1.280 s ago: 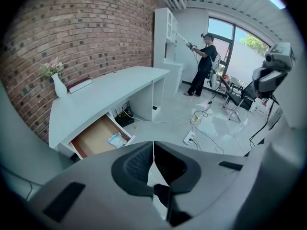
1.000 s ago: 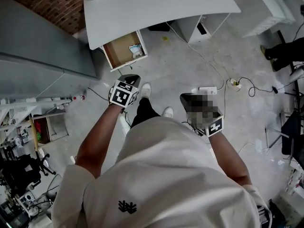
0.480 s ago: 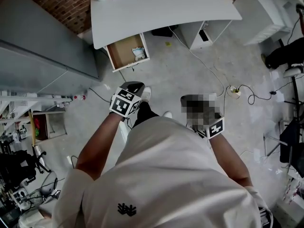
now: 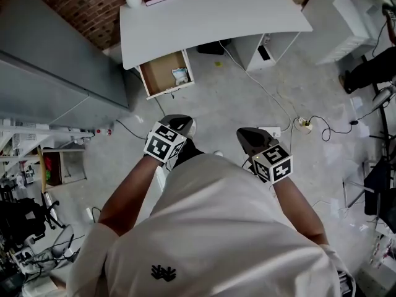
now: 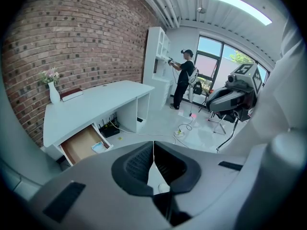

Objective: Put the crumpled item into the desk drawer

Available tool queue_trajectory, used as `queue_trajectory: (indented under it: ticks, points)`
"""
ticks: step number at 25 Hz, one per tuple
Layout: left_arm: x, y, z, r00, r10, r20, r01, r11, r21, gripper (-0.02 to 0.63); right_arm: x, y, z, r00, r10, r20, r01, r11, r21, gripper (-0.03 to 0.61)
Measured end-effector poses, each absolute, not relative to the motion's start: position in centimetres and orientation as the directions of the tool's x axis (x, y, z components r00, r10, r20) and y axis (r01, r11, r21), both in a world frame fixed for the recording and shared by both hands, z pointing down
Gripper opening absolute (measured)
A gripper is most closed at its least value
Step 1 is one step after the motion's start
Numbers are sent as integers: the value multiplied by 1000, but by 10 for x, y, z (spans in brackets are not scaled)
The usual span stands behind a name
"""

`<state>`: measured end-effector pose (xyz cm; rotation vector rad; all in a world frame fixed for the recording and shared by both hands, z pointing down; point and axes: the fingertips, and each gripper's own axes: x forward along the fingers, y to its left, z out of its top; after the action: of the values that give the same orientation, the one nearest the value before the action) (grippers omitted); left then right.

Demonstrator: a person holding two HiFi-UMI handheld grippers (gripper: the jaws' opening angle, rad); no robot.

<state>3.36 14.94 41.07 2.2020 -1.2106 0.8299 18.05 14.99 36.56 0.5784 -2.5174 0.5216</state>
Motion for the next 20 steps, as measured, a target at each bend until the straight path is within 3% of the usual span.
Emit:
queue_trajectory:
  ticks: [20]
  points:
    - [52, 158, 412, 432, -550, 715, -850, -513, 119, 26, 187, 158, 361, -794, -318, 518, -486, 844, -227, 29]
